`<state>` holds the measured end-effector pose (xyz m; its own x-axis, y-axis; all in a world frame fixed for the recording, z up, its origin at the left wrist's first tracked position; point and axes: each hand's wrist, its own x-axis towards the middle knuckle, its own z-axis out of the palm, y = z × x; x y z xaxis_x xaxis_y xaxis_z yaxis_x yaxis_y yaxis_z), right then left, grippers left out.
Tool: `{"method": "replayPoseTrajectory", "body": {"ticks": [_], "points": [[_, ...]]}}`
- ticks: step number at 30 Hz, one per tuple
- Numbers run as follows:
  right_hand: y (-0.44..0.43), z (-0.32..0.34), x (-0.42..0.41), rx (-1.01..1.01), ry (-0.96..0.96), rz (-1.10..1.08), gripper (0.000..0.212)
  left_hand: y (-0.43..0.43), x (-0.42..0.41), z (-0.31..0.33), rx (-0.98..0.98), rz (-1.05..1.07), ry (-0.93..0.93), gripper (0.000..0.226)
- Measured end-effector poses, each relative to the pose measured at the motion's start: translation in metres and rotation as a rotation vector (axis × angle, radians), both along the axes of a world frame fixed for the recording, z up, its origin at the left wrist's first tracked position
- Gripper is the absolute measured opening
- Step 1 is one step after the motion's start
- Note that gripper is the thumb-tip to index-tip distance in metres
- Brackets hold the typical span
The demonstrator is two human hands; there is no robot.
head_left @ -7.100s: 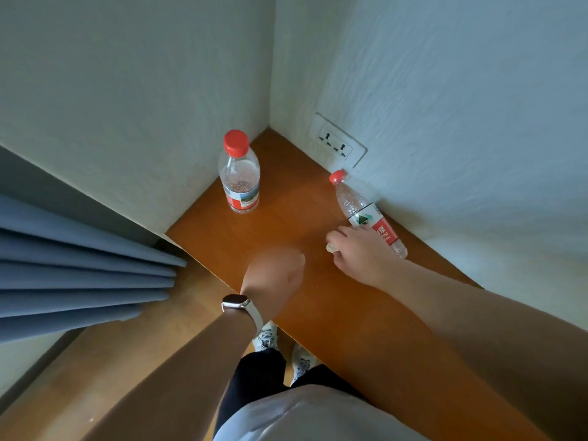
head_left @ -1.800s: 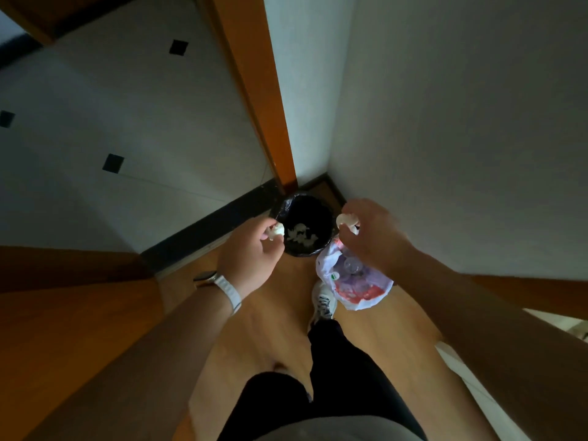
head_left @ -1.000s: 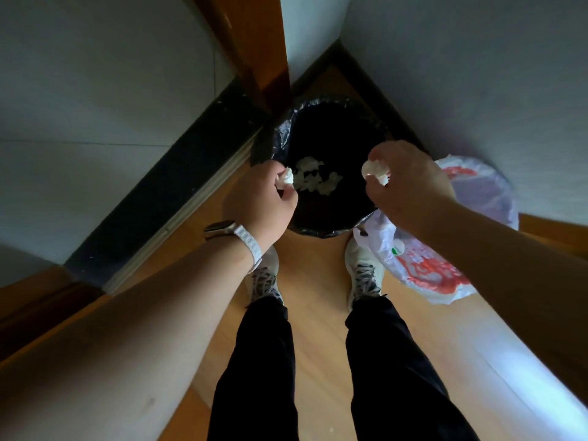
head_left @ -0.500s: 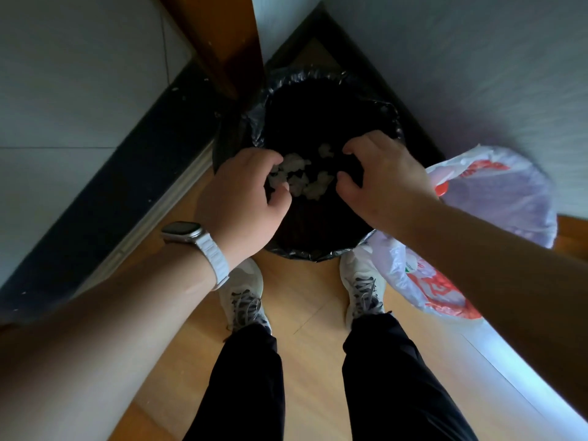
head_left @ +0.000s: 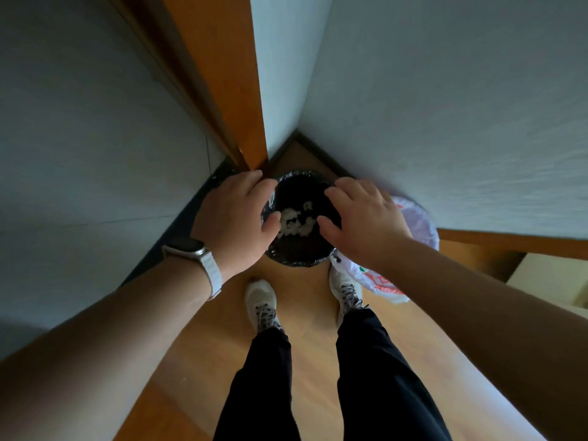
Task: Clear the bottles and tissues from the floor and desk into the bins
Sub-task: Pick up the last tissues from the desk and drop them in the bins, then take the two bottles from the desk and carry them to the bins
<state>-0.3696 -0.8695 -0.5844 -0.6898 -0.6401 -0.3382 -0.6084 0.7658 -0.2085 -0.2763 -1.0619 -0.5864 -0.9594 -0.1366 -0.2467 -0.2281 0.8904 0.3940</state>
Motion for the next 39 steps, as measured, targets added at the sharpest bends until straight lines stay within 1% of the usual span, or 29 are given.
{"method": "replayPoseTrajectory", "body": {"ticks": [3,6,10,12,17,21,25,29,35,39], "points": [[-0.002,0.065,0.005,-0.009,0.050,-0.018,0.048,-0.004,0.007,0.065,-0.023,-0.027,0.043,0.048],[0.001,0.123,0.010,-0.001,0.080,-0.030,0.055,-0.009,0.011,0.128,-0.061,-0.083,0.136,0.046],[0.014,0.197,0.027,-0.014,0.160,-0.068,0.049,-0.011,0.014,0.202,-0.076,-0.148,0.223,0.045],[0.023,0.231,0.039,-0.020,0.194,-0.091,0.047,-0.006,0.015,0.233,-0.091,-0.184,0.249,0.044],[0.060,0.310,0.054,-0.053,0.247,-0.155,0.054,0.024,0.018,0.300,-0.099,-0.275,0.321,0.046],[0.106,0.362,0.061,-0.005,0.345,-0.218,0.051,0.057,0.011,0.345,-0.137,-0.387,0.381,0.047],[0.164,0.404,0.081,-0.028,0.440,-0.311,0.050,0.107,-0.003,0.382,-0.162,-0.508,0.433,0.048],[0.233,0.437,0.112,-0.022,0.510,-0.435,0.050,0.177,-0.011,0.411,-0.163,-0.606,0.519,0.049],[0.349,0.476,0.173,-0.024,0.548,-0.572,0.050,0.308,0.015,0.448,-0.137,-0.725,0.658,0.047],[0.429,0.493,0.219,-0.023,0.577,-0.645,0.052,0.397,0.040,0.469,-0.119,-0.820,0.696,0.047]]}}
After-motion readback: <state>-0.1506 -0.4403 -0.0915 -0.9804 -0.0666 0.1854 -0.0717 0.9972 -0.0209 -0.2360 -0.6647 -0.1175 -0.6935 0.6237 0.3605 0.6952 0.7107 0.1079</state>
